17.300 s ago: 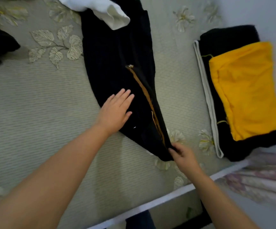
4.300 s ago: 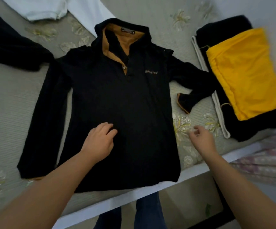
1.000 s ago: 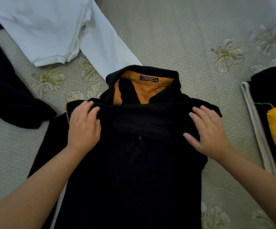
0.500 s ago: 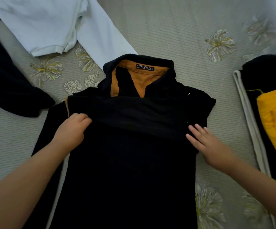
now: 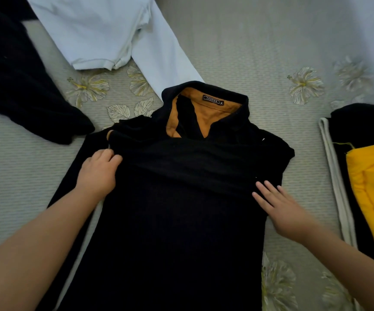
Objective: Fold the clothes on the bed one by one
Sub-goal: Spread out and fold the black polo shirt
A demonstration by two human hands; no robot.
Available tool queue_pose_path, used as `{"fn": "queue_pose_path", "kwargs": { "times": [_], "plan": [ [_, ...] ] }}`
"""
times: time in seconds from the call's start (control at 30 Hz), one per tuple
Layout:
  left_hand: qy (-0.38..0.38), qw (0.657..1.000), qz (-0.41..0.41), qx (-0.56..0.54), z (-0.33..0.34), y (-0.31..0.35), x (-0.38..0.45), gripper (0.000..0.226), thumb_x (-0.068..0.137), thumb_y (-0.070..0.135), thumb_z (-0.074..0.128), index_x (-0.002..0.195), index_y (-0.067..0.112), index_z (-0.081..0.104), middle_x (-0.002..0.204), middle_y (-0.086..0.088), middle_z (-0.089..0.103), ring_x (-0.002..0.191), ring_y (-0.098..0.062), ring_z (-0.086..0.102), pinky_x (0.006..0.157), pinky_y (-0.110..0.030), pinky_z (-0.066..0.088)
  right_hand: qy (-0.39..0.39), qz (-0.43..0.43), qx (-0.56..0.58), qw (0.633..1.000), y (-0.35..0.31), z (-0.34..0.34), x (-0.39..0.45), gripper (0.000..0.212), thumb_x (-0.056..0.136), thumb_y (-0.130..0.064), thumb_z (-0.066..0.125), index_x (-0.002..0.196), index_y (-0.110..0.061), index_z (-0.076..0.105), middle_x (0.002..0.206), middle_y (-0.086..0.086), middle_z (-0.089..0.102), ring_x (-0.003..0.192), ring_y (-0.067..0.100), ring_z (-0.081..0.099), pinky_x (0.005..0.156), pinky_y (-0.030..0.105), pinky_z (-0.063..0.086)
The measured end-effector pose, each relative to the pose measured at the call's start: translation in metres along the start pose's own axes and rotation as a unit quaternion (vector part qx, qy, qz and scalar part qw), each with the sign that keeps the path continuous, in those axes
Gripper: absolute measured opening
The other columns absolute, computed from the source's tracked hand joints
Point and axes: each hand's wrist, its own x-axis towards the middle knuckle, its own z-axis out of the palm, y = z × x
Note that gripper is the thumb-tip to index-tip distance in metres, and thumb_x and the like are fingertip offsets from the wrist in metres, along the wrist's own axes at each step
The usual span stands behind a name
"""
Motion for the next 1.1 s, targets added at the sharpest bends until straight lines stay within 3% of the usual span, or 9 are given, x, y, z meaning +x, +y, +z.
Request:
{"fn": "queue_pose_path", "kwargs": {
  "times": [0.13, 0.23, 0.33, 0.4, 0.57, 0.8, 0.87, 1.0, 1.1],
  "plan": [
    [0.047, 0.996, 0.013, -0.078, -0.003, 0.002, -0.023, 0.049, 0.08, -0.001, 0.054, 0.129, 0.003, 0.049, 0.133, -0.023, 0.045, 0.128, -0.038, 0.036, 0.101, -0.049, 0.032, -0.031, 0.069, -0.027, 0.997, -0.025, -0.015, -0.002, 0.068, 0.091, -0.013, 0.033, 0.146, -0.017, -0.007, 0.153, 0.009, -0.019, 0.14, 0.025, -0.018, 0.114, 0.036, -0.009],
    [0.089, 0.988, -0.066, -0.11, 0.01, -0.014, -0.068, 0.055, 0.08, 0.004, 0.062, 0.132, -0.004, 0.042, 0.136, -0.031, 0.039, 0.131, -0.045, 0.029, 0.104, -0.054, 0.027, 0.021, 0.1, 0.018, 0.995, -0.061, -0.03, -0.003, 0.064, 0.091, -0.017, 0.041, 0.146, -0.011, 0.011, 0.155, 0.014, -0.001, 0.143, 0.028, -0.002, 0.115, 0.039, 0.004],
    [0.024, 0.966, -0.223, -0.131, 0.032, -0.036, -0.121, 0.064, 0.087, 0.019, 0.058, 0.137, -0.008, 0.029, 0.138, -0.034, 0.03, 0.129, -0.047, 0.027, 0.106, -0.052, 0.021, 0.102, 0.025, 0.057, 0.993, -0.111, -0.037, 0.002, 0.063, 0.055, 0.0, 0.078, 0.115, 0.005, 0.06, 0.126, 0.028, 0.053, 0.118, 0.045, 0.048, 0.093, 0.054, 0.042],
    [0.015, 0.955, -0.259, -0.145, 0.044, -0.047, -0.15, 0.057, 0.087, 0.017, 0.058, 0.132, -0.011, 0.037, 0.127, -0.036, 0.041, 0.115, -0.047, 0.04, 0.097, -0.053, 0.03, 0.134, -0.033, 0.052, 0.989, -0.146, -0.038, 0.008, 0.06, 0.042, 0.002, 0.083, 0.1, 0.004, 0.068, 0.112, 0.026, 0.063, 0.104, 0.043, 0.059, 0.082, 0.053, 0.048],
    [0.091, 0.923, -0.261, -0.267, 0.057, -0.069, -0.179, 0.024, 0.092, 0.006, 0.047, 0.107, -0.008, 0.059, 0.098, -0.03, 0.059, 0.092, -0.041, 0.053, 0.077, -0.044, 0.037, 0.121, -0.112, 0.086, 0.982, -0.216, -0.05, 0.034, 0.047, 0.082, -0.004, 0.058, 0.128, -0.003, 0.05, 0.144, 0.017, 0.036, 0.137, 0.034, 0.025, 0.11, 0.037, 0.014],
    [0.302, 0.794, -0.377, -0.369, 0.008, -0.169, -0.155, 0.025, 0.092, 0.003, 0.043, 0.109, -0.009, 0.056, 0.108, -0.03, 0.057, 0.105, -0.039, 0.05, 0.086, -0.034, 0.03, 0.171, -0.129, 0.061, 0.975, -0.258, -0.099, 0.06, 0.049, 0.061, 0.012, 0.071, 0.109, 0.006, 0.063, 0.119, 0.029, 0.057, 0.116, 0.048, 0.049, 0.091, 0.056, 0.042],
    [0.265, 0.809, -0.371, -0.371, 0.008, -0.195, -0.151, 0.032, 0.092, 0.011, 0.046, 0.12, -0.004, 0.049, 0.119, -0.025, 0.054, 0.113, -0.036, 0.046, 0.094, -0.036, 0.031, 0.166, -0.109, 0.043, 0.979, -0.273, -0.111, 0.073, 0.05, 0.076, 0.001, 0.065, 0.125, 0.001, 0.053, 0.135, 0.025, 0.045, 0.129, 0.043, 0.036, 0.103, 0.051, 0.033],
    [0.02, 0.887, -0.368, -0.276, 0.037, -0.207, -0.163, 0.062, 0.088, 0.043, 0.05, 0.134, 0.004, 0.035, 0.133, -0.02, 0.041, 0.122, -0.036, 0.036, 0.099, -0.042, 0.032, 0.113, -0.013, 0.022, 0.993, -0.296, -0.113, 0.102, 0.058, 0.096, -0.031, 0.038, 0.146, -0.016, 0.013, 0.155, 0.01, 0.003, 0.143, 0.026, 0.0, 0.114, 0.041, 0.011],
    [0.049, 0.893, -0.368, -0.257, 0.055, -0.196, -0.166, 0.052, 0.088, 0.039, 0.053, 0.126, 0.004, 0.046, 0.121, -0.019, 0.048, 0.112, -0.035, 0.042, 0.09, -0.041, 0.037, 0.104, 0.043, 0.037, 0.993, -0.303, -0.116, 0.127, 0.063, 0.096, -0.038, 0.035, 0.147, -0.016, 0.005, 0.155, 0.012, -0.005, 0.143, 0.026, -0.003, 0.114, 0.041, 0.011]
  ]
}}
